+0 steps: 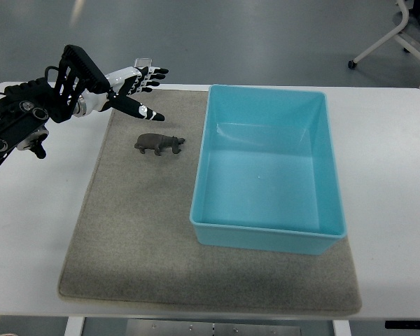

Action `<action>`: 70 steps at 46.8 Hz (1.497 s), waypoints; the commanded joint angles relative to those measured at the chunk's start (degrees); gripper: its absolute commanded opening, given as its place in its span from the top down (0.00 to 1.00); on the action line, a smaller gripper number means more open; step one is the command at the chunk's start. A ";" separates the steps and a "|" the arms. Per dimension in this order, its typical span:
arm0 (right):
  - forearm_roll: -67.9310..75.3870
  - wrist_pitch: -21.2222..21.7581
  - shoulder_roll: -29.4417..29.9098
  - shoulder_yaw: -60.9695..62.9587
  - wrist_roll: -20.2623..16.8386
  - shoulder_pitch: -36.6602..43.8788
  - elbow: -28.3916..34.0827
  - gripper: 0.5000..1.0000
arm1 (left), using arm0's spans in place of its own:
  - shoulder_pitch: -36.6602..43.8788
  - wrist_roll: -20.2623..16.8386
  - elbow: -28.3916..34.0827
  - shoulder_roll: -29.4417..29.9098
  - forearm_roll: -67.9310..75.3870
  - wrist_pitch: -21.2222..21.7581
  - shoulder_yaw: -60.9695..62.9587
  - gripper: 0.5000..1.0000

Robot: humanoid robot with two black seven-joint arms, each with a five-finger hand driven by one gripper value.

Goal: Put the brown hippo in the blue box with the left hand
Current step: 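Reach the left hand over the brown hippo and lower fingers onto it, then close the left hand fingers around the brown hippo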

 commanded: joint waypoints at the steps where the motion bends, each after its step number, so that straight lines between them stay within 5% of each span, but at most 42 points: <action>1: 0.00 0.00 0.00 0.00 0.00 0.00 0.00 0.13 | -1.91 0.00 -0.46 0.76 2.10 0.01 3.20 0.01; 28: 0.00 0.00 0.00 0.00 0.00 0.00 0.00 0.13 | -4.46 -0.52 -7.05 2.43 24.42 0.10 6.19 0.01; 70: 0.00 0.00 0.00 0.00 0.00 0.00 0.00 0.13 | -4.81 -1.84 -8.90 2.17 29.88 -0.07 10.50 0.01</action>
